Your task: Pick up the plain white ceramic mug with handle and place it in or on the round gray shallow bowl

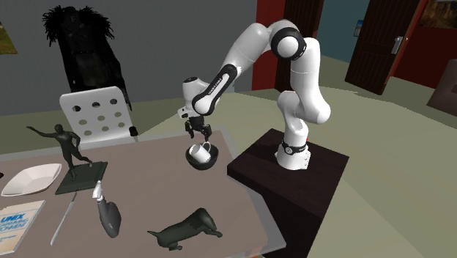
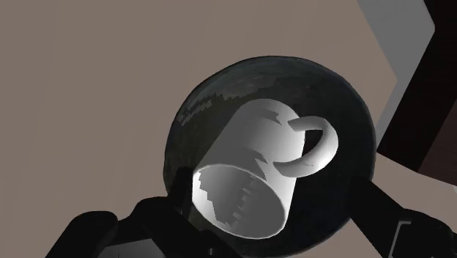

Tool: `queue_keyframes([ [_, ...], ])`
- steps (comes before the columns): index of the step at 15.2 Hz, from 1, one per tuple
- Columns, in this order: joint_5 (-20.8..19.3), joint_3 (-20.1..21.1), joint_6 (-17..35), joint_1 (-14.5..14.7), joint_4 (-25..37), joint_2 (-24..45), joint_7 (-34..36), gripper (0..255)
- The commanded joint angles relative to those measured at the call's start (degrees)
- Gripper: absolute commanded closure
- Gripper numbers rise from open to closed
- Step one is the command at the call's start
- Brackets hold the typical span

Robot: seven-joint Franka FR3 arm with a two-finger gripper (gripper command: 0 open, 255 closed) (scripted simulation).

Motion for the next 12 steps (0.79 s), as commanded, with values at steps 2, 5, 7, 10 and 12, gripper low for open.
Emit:
queue_keyframes([
  [2,-4.21,-1.92,-3.41,1.65,0.77,-3.77,2.97,0],
  [5,-7.71,-2.93,-6.64,2.62,1.78,-7.05,5.46,0],
  [7,-7.71,-2.90,-6.64,2.59,1.78,-7.06,5.47,0],
  [10,-7.71,-2.90,-6.64,2.59,1.78,-7.06,5.47,0],
  [12,-7.70,-2.90,-6.63,2.59,1.78,-7.05,5.46,0],
])
